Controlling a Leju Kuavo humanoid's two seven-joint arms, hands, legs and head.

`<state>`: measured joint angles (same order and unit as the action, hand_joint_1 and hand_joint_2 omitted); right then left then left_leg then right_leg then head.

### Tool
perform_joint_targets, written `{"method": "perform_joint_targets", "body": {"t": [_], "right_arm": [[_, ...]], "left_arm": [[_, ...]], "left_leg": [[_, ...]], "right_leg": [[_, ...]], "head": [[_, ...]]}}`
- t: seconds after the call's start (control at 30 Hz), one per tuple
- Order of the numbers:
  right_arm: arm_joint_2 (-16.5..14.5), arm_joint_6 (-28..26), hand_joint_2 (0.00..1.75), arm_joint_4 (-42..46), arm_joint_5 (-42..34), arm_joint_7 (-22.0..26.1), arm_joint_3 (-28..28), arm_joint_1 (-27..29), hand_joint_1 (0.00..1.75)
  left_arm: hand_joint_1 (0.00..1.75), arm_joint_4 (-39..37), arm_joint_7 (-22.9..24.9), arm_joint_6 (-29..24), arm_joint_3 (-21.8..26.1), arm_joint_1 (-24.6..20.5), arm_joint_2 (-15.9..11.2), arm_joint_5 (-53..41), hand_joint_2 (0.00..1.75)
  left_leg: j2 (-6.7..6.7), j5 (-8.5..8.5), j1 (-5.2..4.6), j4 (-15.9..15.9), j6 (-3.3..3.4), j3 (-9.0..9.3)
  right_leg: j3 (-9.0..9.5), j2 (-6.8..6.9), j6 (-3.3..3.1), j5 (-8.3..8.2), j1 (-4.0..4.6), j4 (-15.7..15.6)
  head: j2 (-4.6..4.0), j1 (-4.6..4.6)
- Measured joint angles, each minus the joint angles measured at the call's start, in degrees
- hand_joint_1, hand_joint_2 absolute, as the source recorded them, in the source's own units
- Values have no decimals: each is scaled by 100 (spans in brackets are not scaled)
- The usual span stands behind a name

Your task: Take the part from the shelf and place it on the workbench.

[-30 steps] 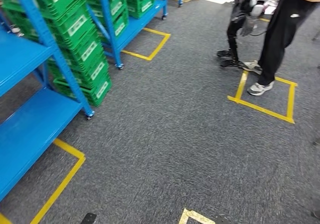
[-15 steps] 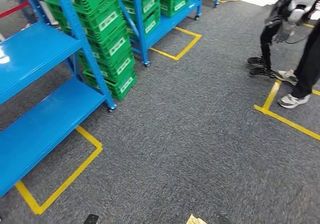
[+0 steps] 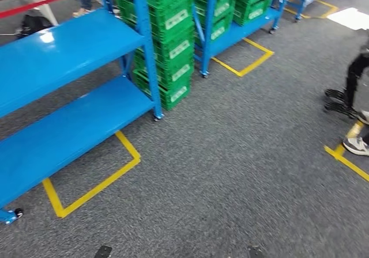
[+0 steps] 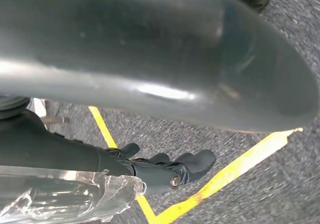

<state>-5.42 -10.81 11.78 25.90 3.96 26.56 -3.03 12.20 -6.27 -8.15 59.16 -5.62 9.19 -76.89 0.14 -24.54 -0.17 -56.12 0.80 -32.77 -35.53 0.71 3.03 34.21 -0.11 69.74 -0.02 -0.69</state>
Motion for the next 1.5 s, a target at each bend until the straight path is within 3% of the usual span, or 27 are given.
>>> {"method": "perform_joint_targets", "body": {"t": [0.07,0.1,0.13,0.2,0.27,0.33,0.37,0.43,0.5,0.57,0.6,0.67,0.73,0.77,0.8,0.87,0.93,1.0,1.07,1.1,1.13,1.17,1.23,1.3,1.37,1.43,1.5], "right_arm": [[0,1,0,-1,2,-10,1,20,0],[0,2,0,-1,3,-13,1,24,0],[0,2,0,0,5,-14,2,23,0],[-2,2,0,-2,7,-14,2,17,0],[-5,2,0,-5,8,-14,2,4,0],[-5,2,0,-7,10,-16,5,-10,0],[-6,2,0,-7,12,-17,8,-16,0],[-8,2,0,-7,19,-13,14,-11,0],[-8,2,0,-7,25,-9,20,8,0],[-7,2,0,-7,26,-9,31,23,0],[-7,2,0,-7,26,-9,35,21,0],[-8,2,0,-7,27,-9,39,8,0],[-7,2,0,-7,28,-9,41,3,0],[-7,1,0,-7,28,-9,43,4,0],[-7,1,0,-7,28,-9,45,5,0],[-7,1,0,-5,28,-9,48,-4,0],[-7,2,0,-4,30,-9,48,-11,0],[-7,2,0,-4,31,-10,48,-3,0],[-7,2,0,-5,31,-15,49,15,0],[-7,2,0,-6,33,-17,50,22,0],[-7,2,0,-7,37,-19,50,26,0],[-7,2,0,-7,43,-19,50,23,0],[-7,3,0,-10,56,-16,50,16,0],[-8,4,0,-16,70,-14,51,5,0],[-10,4,0,-19,80,-12,52,-5,0],[-14,4,0,-20,84,-9,54,-7,0],[-15,4,0,-20,86,-9,55,3,0]], "left_arm": [[0,0,0,0,0,6,2,3,0],[0,0,0,0,1,13,1,5,0],[0,0,0,0,1,19,1,7,0],[0,0,0,-1,2,16,-1,9,0],[0,0,0,-5,2,15,-3,12,0],[0,0,0,-8,3,34,-7,15,0],[0,0,0,-9,3,47,-9,18,0],[0,0,0,-10,3,49,-14,26,0],[0,0,0,-11,3,27,-13,31,0],[0,0,0,-11,3,26,-9,33,0],[0,0,0,-11,3,34,-7,34,0],[0,0,0,-11,4,43,-7,39,0],[0,0,0,-13,5,24,-7,40,0],[0,0,0,-13,5,10,-7,40,0],[0,0,0,-13,5,1,-7,40,0],[0,0,0,-13,5,7,-8,41,0],[0,0,0,-15,6,17,-9,42,0],[0,0,0,-15,6,8,-6,43,0],[0,0,0,-14,5,7,-3,43,0],[0,0,0,-13,6,13,-4,43,0],[0,0,0,-13,7,20,-5,43,0],[0,0,0,-13,7,24,-6,43,0],[0,0,0,-11,6,19,-7,41,0],[0,0,0,-11,5,16,-12,39,0],[0,0,0,-11,5,33,-21,39,0],[0,0,0,-11,6,46,-26,39,0],[0,0,-1,-11,5,26,-24,38,0]], "left_leg": [[-166,1,1,-2,6,3],[-252,4,4,-4,2,8],[-337,6,11,-7,-7,15],[-502,5,20,-29,-57,12],[-630,18,23,-46,-137,-23],[-733,58,41,-23,-217,-59],[-707,55,47,-26,-248,-72],[-446,-140,35,-305,-302,-218],[-152,-540,26,-1045,-344,-574],[-94,-767,33,-1691,-363,-879],[-89,-724,34,-1744,-363,-895],[-2,-368,31,-1183,-345,-578],[305,-84,-1,-379,-302,-141],[417,-37,-19,-145,-270,-20],[457,-43,-38,-50,-239,17],[311,-30,-36,-23,-163,6],[171,-3,-3,4,-90,16],[27,11,19,12,-42,17],[-137,16,18,10,-28,13],[-221,17,18,8,-29,15],[-308,19,19,6,-33,21],[-394,19,22,1,-42,29],[-548,18,23,-21,-85,24],[-671,39,27,-30,-160,-20],[-767,74,50,-13,-237,-60],[-578,-22,44,-146,-293,-140],[-239,-349,28,-722,-339,-422]], "right_leg": [[-278,-45,13,118,-3,504],[-278,-53,13,9,-7,449],[-165,-79,11,-193,-17,167],[193,-304,18,-574,-63,-637],[389,-502,-17,-688,-90,-1062],[404,-455,-102,-694,-73,-1089],[409,-400,-143,-711,-69,-1097],[410,-260,-218,-737,-72,-1123],[400,-95,-262,-733,-57,-1128],[394,77,-277,-725,-44,-1127],[395,151,-277,-722,-41,-1127],[416,284,-264,-709,-40,-1127],[445,400,-222,-678,-9,-1121],[461,454,-196,-662,11,-1122],[479,512,-169,-650,29,-1129],[522,609,-109,-630,26,-1150],[468,416,-42,-474,6,-959],[175,84,0,-118,-10,-293],[-182,-35,10,137,-13,413],[-256,-48,7,106,-13,514],[-215,-61,-1,-46,-16,370],[-72,-108,-10,-280,-25,16],[268,-394,-18,-627,-72,-772],[408,-596,-37,-686,-96,-1087],[420,-503,-94,-705,-82,-1104],[427,-365,-171,-732,-84,-1127],[428,-200,-227,-735,-77,-1141]], "head": [[0,-12],[0,-13],[0,-14],[0,-16],[0,-18],[0,-16],[0,-18],[0,20],[0,62],[0,66],[0,67],[0,68],[0,72],[0,67],[0,63],[0,56],[0,32],[0,-13],[0,-31],[0,-33],[0,-33],[0,-33],[0,-33],[0,-31],[0,-31],[0,-3],[0,46]]}}
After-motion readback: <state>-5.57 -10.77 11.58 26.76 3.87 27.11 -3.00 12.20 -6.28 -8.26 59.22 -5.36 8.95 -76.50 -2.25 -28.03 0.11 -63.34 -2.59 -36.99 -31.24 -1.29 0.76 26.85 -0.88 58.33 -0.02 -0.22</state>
